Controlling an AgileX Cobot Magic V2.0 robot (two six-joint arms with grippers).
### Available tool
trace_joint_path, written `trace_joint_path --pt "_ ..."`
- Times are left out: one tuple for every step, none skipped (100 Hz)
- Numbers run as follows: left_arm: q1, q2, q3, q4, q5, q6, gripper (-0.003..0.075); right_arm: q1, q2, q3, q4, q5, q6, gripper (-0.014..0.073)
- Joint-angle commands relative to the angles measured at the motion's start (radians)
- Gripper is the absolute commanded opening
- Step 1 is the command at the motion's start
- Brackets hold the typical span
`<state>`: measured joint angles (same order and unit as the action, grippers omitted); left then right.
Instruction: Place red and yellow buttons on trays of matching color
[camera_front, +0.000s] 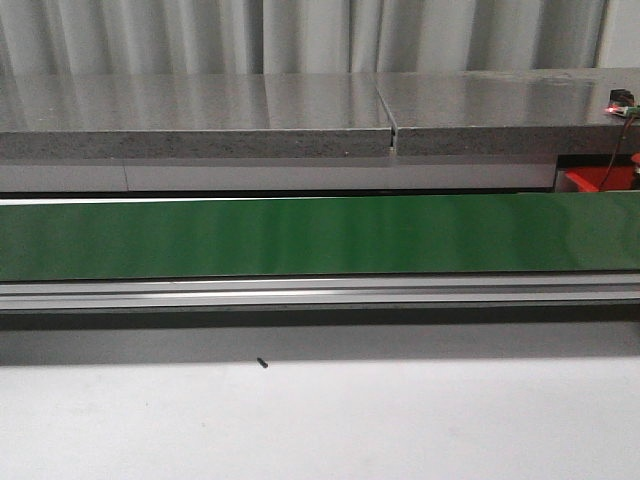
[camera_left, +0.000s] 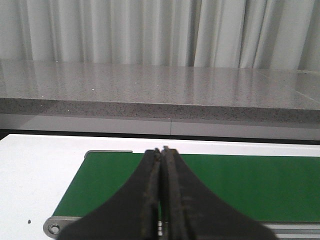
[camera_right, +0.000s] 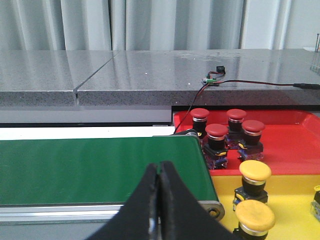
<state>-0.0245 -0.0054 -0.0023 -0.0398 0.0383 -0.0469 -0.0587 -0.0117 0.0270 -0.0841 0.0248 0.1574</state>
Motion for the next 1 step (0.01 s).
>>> trace_joint_path --pt "-0.003 -0.032 0.034 0.002 -0.086 -0.010 -0.0020 0.002 -0.017 -0.015 -0.009 -0.081 -0.001 -0.0066"
